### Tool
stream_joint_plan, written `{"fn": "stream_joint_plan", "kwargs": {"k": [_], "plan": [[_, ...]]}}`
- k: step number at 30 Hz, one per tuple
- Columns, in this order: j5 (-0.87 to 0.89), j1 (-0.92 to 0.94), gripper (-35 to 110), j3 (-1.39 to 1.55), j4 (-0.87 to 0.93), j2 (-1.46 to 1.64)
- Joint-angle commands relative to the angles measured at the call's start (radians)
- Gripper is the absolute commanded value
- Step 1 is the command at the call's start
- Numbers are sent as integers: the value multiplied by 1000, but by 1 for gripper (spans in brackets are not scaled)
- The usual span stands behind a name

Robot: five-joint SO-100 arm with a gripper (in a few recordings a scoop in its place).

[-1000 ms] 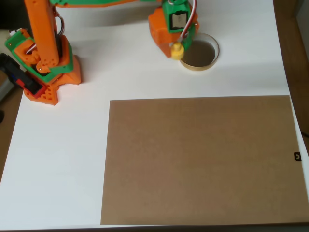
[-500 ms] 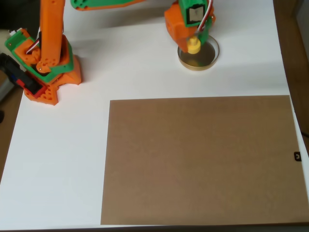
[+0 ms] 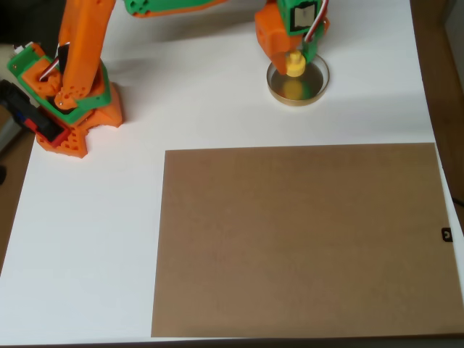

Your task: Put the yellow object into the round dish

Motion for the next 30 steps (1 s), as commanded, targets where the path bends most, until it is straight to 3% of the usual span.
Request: {"fn": "stream_joint_plan", "kwargs": {"k": [1,17,30], "plan": [[-8,-23,7,-80,38,28],[-43,-11,22,-64,75,48],[-169,12,24,245,74,390]]}}
